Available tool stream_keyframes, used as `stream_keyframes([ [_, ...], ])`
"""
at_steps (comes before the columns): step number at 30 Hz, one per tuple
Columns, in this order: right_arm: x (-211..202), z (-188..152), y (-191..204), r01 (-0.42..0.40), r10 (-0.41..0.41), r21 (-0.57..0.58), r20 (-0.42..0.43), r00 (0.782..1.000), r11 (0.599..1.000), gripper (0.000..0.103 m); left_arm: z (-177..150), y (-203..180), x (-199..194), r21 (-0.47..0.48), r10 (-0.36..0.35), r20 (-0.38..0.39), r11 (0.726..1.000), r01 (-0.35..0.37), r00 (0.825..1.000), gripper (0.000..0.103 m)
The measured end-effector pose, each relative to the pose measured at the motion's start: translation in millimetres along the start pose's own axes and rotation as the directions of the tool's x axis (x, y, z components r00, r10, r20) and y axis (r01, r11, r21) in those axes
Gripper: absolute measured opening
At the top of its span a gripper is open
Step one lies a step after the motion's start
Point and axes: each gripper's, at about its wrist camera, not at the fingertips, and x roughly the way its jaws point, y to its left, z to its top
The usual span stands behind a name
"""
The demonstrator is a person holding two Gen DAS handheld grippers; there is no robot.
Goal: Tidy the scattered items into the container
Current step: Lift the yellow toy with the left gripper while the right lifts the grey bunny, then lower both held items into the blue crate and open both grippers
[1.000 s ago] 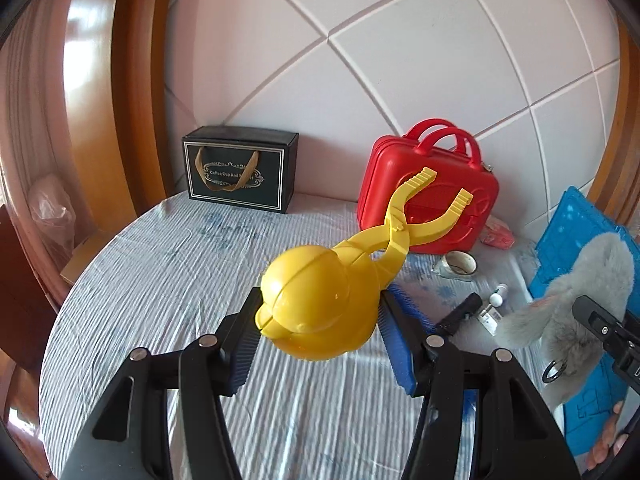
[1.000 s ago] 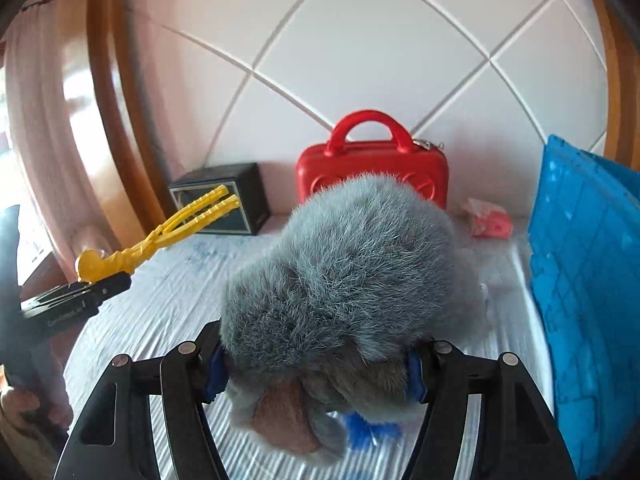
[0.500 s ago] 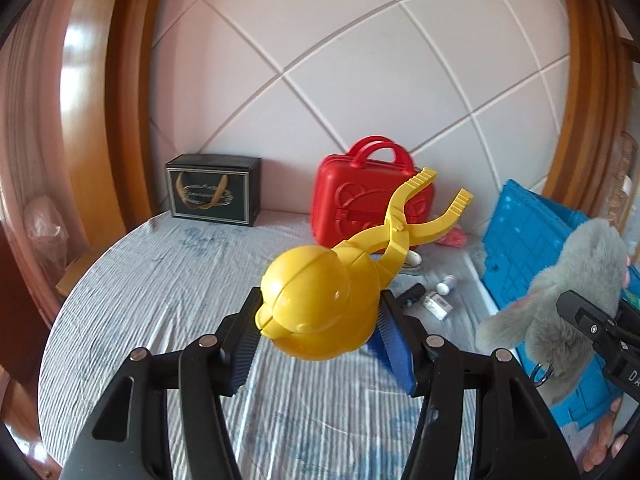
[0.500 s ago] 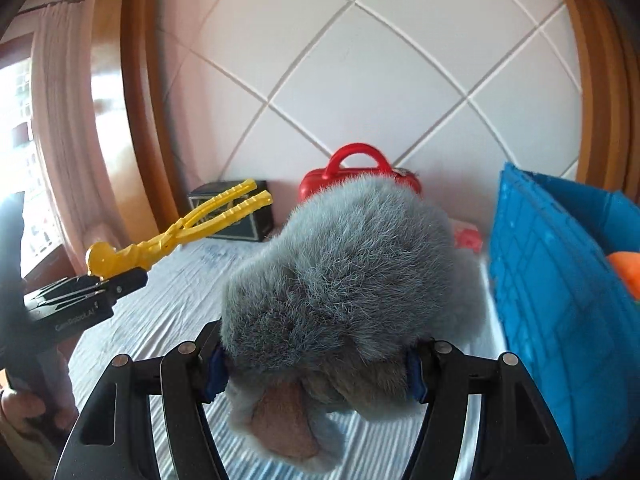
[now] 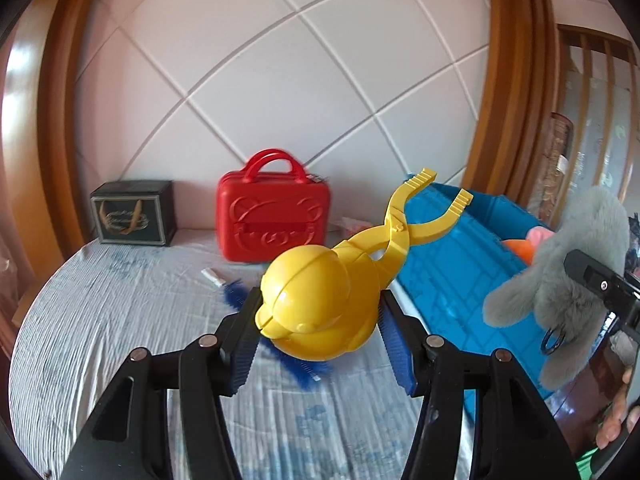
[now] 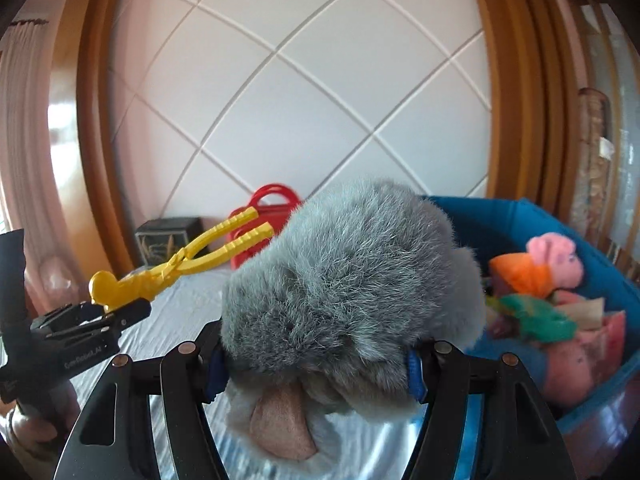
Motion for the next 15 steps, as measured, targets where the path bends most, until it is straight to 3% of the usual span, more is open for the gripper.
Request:
stream_keyframes([
  [9, -45, 27, -143, 0.100, -0.099, -0.014, 0.064, 0.993, 0.995, 0.067, 27, -160, 20, 0.033, -0.085, 0.068, 0.996, 0.083, 0.994, 0.055],
  [15, -49, 43, -252, 0.145, -0.143, -0.044, 0.045, 0.989, 0.988, 0.067, 42, -273, 54, 0.043, -0.100, 0.035, 0.994, 0.098, 0.994, 0.055],
])
